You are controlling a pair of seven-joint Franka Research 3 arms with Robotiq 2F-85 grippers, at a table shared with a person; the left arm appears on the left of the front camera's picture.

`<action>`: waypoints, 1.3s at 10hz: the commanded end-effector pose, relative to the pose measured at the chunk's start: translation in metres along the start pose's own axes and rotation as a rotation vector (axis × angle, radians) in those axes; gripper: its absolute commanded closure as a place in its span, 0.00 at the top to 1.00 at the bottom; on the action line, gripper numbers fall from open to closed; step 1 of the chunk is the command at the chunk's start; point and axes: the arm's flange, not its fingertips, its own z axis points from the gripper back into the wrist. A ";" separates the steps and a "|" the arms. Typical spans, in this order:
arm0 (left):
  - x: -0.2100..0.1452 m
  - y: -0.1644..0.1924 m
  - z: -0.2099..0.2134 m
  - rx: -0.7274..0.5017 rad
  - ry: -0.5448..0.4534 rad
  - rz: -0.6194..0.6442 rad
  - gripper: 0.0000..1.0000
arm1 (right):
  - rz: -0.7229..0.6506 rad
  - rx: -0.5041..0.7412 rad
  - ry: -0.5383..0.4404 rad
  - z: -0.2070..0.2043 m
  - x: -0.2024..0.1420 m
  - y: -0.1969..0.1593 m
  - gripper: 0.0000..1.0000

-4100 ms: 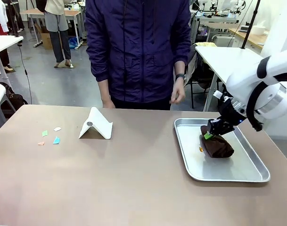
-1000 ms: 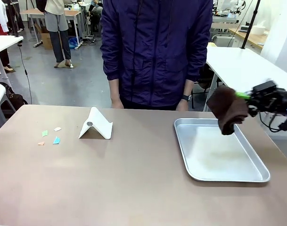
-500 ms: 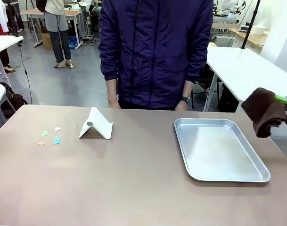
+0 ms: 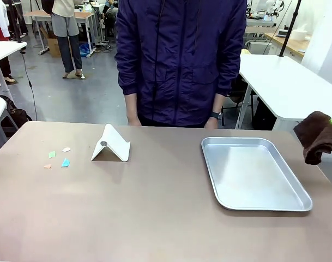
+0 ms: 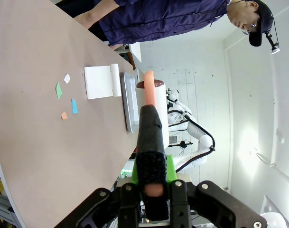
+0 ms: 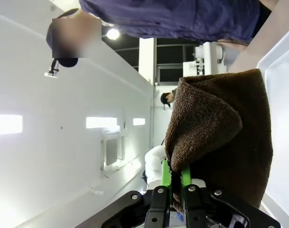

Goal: Clean the surface of the table.
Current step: If a person points to the right, clean the right side of the table with your right hand, and if they point to the left, clean the left side with your left hand, then clean the area not pointed to by the person.

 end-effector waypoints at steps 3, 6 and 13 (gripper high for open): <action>-0.004 -0.004 -0.001 0.000 0.005 0.000 0.00 | 0.004 0.033 0.024 -0.002 -0.003 0.005 0.09; -0.004 -0.004 -0.001 0.000 0.005 0.000 0.00 | 0.004 0.033 0.024 -0.002 -0.003 0.005 0.09; -0.004 -0.004 -0.001 0.000 0.005 0.000 0.00 | 0.004 0.033 0.024 -0.002 -0.003 0.005 0.09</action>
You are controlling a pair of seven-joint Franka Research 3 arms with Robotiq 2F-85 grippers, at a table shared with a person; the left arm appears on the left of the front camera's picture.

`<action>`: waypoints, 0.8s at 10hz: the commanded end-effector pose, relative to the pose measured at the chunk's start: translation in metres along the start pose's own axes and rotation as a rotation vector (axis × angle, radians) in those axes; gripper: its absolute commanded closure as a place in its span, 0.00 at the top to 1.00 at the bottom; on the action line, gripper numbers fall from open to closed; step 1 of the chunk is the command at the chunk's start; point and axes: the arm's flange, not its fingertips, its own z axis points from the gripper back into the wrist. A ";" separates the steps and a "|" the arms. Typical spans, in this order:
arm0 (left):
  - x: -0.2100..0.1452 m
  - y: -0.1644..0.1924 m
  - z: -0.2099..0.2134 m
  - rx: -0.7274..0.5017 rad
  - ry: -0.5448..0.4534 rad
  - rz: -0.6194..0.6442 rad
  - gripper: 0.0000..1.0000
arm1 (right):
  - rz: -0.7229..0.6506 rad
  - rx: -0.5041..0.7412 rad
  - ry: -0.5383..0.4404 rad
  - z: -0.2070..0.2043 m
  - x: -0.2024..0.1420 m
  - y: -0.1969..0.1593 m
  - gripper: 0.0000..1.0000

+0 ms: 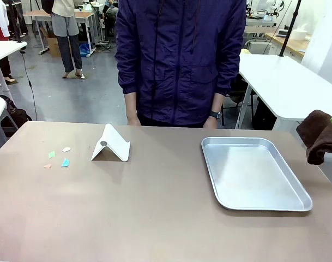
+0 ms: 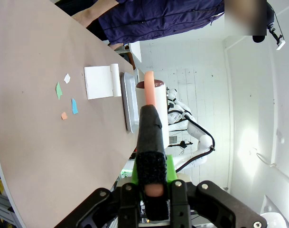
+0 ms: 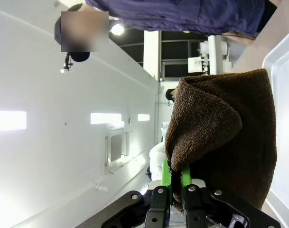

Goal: Clean the surface of the table.
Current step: Clean the area not pointed to by the person.

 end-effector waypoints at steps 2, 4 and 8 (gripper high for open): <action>-0.004 -0.004 0.000 0.000 0.005 0.000 0.00 | 0.007 0.011 0.007 0.000 -0.001 0.005 0.09; 0.000 0.000 0.000 0.000 0.000 0.000 0.22 | 0.007 0.011 0.007 0.000 -0.001 0.005 0.09; -0.028 -0.003 -0.051 0.350 -0.082 -0.022 0.22 | 0.007 0.011 0.007 0.000 -0.001 0.005 0.09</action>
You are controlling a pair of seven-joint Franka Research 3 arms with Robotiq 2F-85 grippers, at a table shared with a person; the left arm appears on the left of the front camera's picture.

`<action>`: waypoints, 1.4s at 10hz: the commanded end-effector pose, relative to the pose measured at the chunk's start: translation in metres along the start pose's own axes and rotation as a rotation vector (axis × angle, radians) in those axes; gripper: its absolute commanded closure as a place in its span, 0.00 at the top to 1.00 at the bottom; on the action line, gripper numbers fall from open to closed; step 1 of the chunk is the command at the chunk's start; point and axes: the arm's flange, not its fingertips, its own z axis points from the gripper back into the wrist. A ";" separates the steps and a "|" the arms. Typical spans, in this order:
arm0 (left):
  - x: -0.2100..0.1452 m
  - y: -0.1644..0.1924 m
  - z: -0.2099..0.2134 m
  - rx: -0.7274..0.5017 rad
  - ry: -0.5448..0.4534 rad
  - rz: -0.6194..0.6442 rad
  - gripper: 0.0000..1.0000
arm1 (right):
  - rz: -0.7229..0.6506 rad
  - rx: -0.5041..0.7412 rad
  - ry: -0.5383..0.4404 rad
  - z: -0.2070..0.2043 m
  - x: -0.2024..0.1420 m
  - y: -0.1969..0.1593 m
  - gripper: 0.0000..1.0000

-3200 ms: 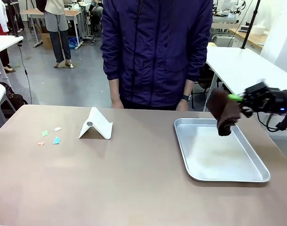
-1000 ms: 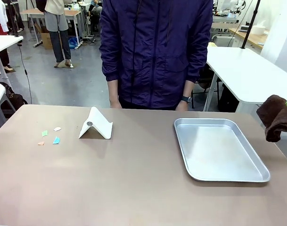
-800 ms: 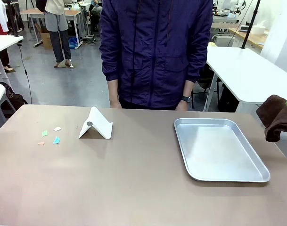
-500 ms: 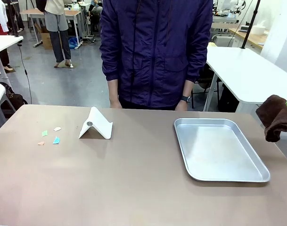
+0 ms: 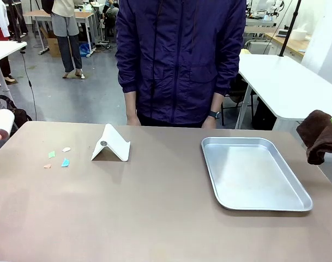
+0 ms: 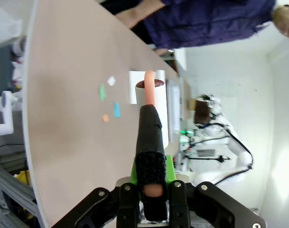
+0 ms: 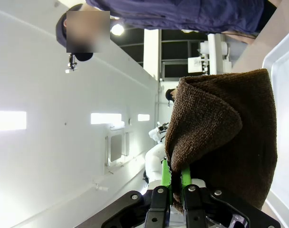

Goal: Clean the surface of the table.
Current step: Clean the area not pointed to by the person.

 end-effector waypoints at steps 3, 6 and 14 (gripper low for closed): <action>-0.038 -0.008 -0.056 0.231 -0.057 -0.046 0.22 | 0.007 0.011 0.008 0.000 -0.001 0.005 0.09; -0.044 -0.008 -0.079 0.289 -0.048 -0.042 0.22 | 0.007 0.011 0.008 0.000 -0.001 0.005 0.09; -0.025 -0.005 -0.128 0.447 -0.011 0.045 0.22 | 0.007 0.011 0.008 0.000 -0.001 0.005 0.09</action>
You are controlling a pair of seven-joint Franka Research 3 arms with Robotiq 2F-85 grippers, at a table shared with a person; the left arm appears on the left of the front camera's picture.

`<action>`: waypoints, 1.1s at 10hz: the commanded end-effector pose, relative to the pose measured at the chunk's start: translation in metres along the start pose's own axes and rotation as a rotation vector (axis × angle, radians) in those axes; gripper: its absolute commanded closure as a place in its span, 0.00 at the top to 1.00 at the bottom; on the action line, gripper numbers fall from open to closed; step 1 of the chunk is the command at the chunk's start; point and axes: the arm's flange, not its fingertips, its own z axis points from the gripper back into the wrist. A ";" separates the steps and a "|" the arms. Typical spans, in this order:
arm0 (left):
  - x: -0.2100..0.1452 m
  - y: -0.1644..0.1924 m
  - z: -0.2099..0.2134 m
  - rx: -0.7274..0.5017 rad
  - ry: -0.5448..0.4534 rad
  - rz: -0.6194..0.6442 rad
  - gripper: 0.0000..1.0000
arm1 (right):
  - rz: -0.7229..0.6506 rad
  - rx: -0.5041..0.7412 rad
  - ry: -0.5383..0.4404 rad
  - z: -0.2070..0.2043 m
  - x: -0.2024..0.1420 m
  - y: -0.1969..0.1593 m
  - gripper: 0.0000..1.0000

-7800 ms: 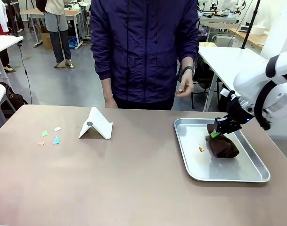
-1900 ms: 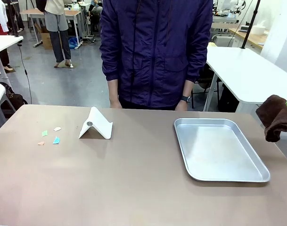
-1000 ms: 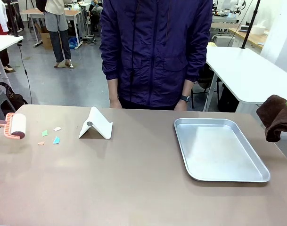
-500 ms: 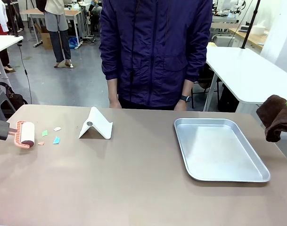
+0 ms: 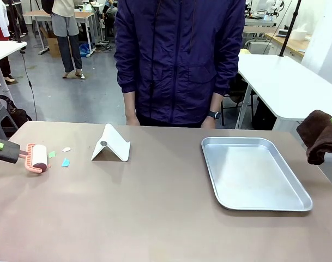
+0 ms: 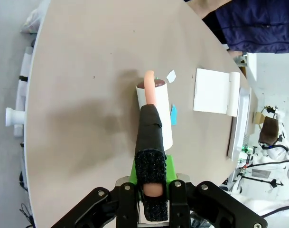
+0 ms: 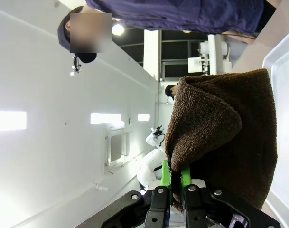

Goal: Clean the surface of the table.
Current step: Clean the area not pointed to by the person.

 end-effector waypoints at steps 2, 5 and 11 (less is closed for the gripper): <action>0.007 -0.006 -0.030 0.104 0.054 0.034 0.22 | 0.008 0.011 0.008 0.000 -0.001 0.005 0.09; 0.002 -0.013 -0.060 0.168 0.122 0.019 0.22 | 0.008 0.011 0.008 0.000 -0.001 0.005 0.09; -0.008 -0.044 -0.113 0.261 0.199 -0.046 0.22 | 0.008 0.011 0.008 0.000 -0.001 0.005 0.09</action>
